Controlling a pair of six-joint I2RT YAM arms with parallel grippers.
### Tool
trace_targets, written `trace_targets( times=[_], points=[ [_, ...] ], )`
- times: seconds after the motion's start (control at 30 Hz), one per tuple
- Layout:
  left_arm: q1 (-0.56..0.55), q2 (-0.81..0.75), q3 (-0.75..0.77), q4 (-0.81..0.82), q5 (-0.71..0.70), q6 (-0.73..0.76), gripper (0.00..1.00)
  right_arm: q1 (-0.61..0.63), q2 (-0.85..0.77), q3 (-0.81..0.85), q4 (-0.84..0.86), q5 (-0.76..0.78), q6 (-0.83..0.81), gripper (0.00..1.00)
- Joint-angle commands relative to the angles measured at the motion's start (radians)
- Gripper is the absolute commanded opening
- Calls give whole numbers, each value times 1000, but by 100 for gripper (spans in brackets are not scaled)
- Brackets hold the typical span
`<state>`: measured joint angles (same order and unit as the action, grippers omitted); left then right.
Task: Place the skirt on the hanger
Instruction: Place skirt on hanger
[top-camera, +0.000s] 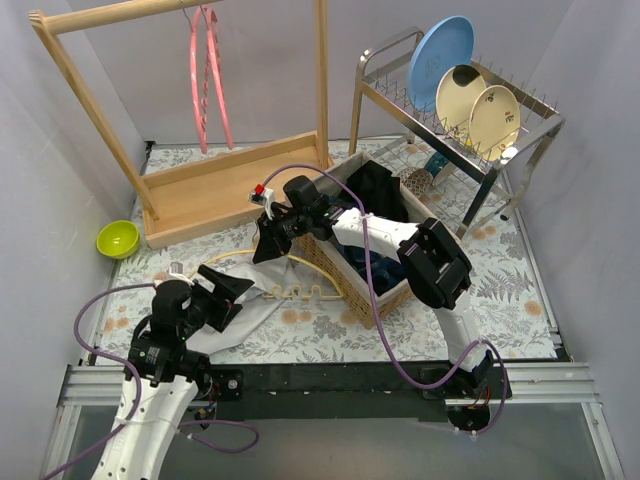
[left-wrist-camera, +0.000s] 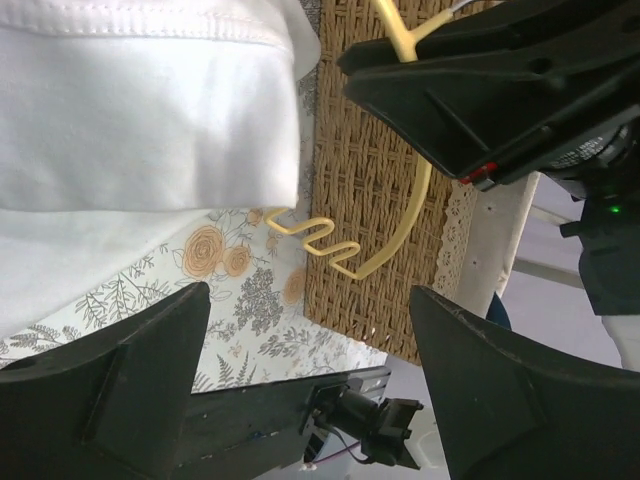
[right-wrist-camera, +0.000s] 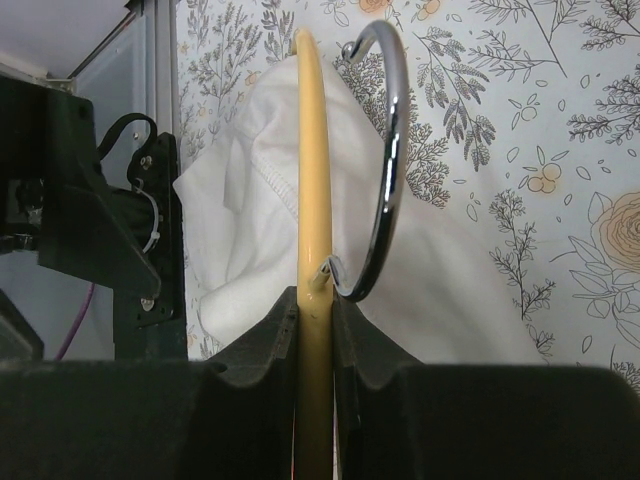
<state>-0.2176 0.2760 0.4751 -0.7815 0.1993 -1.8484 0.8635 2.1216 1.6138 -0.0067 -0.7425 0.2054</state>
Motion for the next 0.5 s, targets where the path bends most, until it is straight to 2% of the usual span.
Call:
trace_targets(
  times=[0.0,0.3,0.47],
  points=[
    [6,-47,-81,123,52,-84,82,-4,-9,52,8,-9,3,1],
    [3,89,-119,197,-43,-115,83,-6,9,64,-16,-12,6,1],
    [-55,106,-121,183,-100,-156,83,-6,18,74,-22,-15,8,1]
  ],
)
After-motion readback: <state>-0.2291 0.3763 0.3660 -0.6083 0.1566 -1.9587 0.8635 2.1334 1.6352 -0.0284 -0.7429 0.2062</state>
